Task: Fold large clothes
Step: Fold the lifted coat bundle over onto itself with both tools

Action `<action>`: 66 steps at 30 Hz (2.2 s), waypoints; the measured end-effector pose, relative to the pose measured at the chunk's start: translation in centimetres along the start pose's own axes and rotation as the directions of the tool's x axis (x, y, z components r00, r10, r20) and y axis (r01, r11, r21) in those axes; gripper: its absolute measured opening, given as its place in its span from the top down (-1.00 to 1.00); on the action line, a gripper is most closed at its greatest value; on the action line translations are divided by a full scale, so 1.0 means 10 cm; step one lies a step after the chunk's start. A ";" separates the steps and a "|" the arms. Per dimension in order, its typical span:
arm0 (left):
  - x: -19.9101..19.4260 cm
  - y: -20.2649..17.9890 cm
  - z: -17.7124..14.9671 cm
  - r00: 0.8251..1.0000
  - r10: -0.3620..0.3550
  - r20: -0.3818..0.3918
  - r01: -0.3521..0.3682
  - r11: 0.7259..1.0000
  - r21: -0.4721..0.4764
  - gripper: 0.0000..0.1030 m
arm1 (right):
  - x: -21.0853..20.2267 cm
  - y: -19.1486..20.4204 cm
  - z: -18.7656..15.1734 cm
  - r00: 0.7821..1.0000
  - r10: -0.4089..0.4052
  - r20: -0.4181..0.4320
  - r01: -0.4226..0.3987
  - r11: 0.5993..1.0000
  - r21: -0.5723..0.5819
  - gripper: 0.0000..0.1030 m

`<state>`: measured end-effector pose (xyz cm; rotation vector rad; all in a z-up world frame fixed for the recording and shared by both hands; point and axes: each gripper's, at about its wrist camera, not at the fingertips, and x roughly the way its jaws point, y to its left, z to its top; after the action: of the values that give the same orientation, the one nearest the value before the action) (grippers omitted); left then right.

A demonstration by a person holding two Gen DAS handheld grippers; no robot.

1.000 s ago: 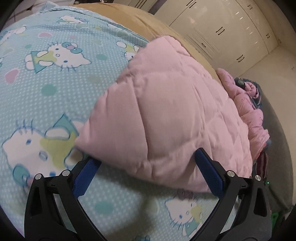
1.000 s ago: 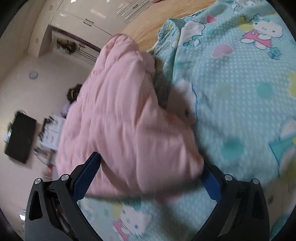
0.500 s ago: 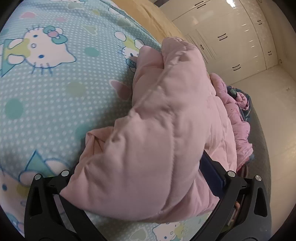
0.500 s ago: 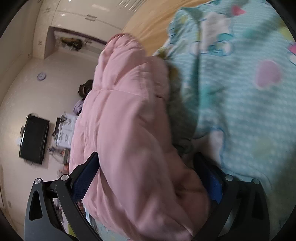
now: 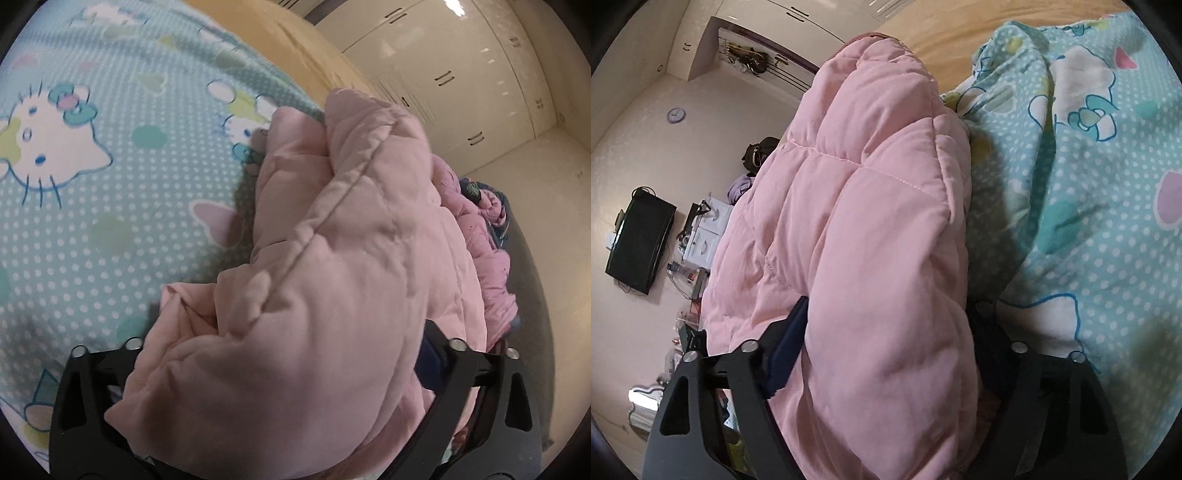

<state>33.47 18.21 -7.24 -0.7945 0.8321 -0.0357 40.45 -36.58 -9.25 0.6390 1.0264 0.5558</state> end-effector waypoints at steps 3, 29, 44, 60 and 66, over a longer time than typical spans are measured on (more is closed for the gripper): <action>-0.12 -0.21 -0.01 0.999 0.014 0.042 -0.018 0.996 0.084 -0.23 | 0.02 0.12 -0.02 1.000 -0.018 0.013 0.018 1.000 -0.025 -0.25; -0.76 -0.86 -0.20 0.973 -0.058 0.224 -0.015 0.951 0.309 0.26 | -0.15 1.65 -0.13 0.993 0.034 0.117 0.009 0.938 -0.346 0.29; -1.24 -0.90 -0.51 0.957 -0.090 0.274 -0.004 0.947 0.323 0.27 | -0.25 1.78 -0.45 0.991 0.098 0.090 -0.053 0.912 -0.407 0.29; -1.44 -0.85 -0.76 0.952 -0.105 0.286 0.004 0.943 0.333 0.27 | -0.40 1.50 -0.62 0.987 0.125 0.098 -0.080 0.925 -0.371 0.30; -1.52 -0.81 -0.86 0.953 -0.105 0.285 0.001 0.940 0.340 0.27 | -0.47 1.39 -0.68 0.985 0.142 0.094 -0.102 0.933 -0.345 0.30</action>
<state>19.38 12.01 4.33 -0.4818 0.4958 -0.1009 30.68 -28.68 0.94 0.4246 0.7592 0.7762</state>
